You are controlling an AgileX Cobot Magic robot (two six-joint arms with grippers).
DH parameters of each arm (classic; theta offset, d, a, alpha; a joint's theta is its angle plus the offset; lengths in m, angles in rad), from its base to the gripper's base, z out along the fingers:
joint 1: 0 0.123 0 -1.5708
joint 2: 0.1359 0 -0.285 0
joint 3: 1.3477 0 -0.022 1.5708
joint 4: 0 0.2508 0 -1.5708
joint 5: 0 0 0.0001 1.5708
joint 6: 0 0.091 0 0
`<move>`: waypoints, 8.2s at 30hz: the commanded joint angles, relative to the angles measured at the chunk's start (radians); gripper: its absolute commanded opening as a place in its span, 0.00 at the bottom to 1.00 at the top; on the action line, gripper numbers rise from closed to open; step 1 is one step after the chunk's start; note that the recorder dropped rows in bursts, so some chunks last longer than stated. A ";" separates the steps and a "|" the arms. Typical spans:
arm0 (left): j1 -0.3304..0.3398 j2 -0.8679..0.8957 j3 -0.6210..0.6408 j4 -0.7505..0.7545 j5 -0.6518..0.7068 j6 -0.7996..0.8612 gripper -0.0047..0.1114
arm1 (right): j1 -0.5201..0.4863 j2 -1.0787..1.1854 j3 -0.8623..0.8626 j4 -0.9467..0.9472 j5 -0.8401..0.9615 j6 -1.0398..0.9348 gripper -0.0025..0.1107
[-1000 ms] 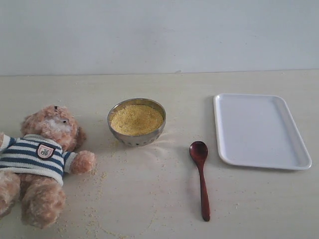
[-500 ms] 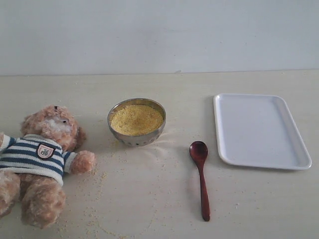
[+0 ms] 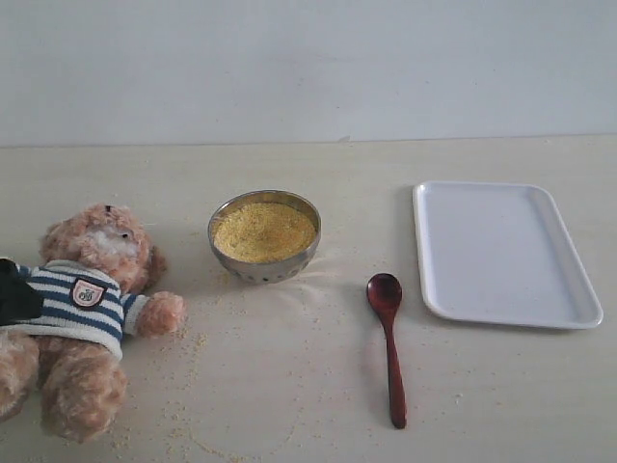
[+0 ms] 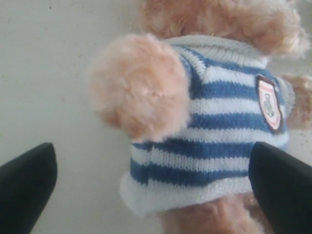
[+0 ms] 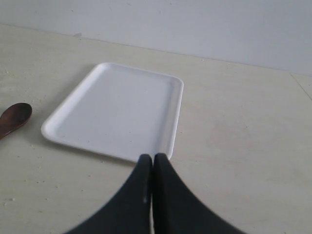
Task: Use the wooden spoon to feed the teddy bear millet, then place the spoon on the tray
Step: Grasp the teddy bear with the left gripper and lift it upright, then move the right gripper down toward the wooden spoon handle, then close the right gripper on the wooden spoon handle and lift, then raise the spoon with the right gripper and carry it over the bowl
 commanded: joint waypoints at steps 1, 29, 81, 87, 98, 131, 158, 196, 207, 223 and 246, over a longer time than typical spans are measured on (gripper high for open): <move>0.002 0.092 0.007 -0.195 -0.032 0.073 0.99 | 0.000 -0.005 -0.001 -0.006 -0.012 0.000 0.02; 0.107 -0.008 -0.019 -0.803 0.415 0.562 0.08 | -0.001 -0.005 -0.001 -0.004 -0.023 0.000 0.02; 0.231 0.029 0.060 -1.133 0.467 0.963 0.08 | -0.001 -0.005 -0.001 0.608 -0.681 0.189 0.02; 0.231 0.056 0.060 -1.133 0.690 1.042 0.08 | -0.001 -0.005 -0.047 0.512 -0.808 0.350 0.02; 0.231 0.058 0.060 -1.133 0.665 1.042 0.08 | -0.001 0.773 -0.621 -0.481 -0.194 0.676 0.02; 0.231 0.058 0.060 -1.133 0.663 1.042 0.08 | 0.429 1.231 -0.718 -0.339 0.054 0.196 0.02; 0.231 0.058 0.060 -1.133 0.663 1.042 0.08 | 0.450 1.309 -0.244 0.218 -0.741 0.161 0.45; 0.231 0.058 0.060 -1.133 0.667 1.042 0.08 | 0.684 1.601 -0.472 0.593 -0.661 -0.223 0.45; 0.231 0.058 0.060 -1.133 0.665 1.042 0.08 | 0.679 1.674 -0.472 0.624 -0.593 -0.219 0.45; 0.231 0.058 0.060 -1.133 0.665 1.042 0.08 | 0.679 1.743 -0.472 0.739 -0.638 -0.223 0.02; 0.233 0.058 0.060 -1.133 0.665 1.042 0.08 | 0.579 1.312 -0.686 1.208 -0.695 -1.702 0.02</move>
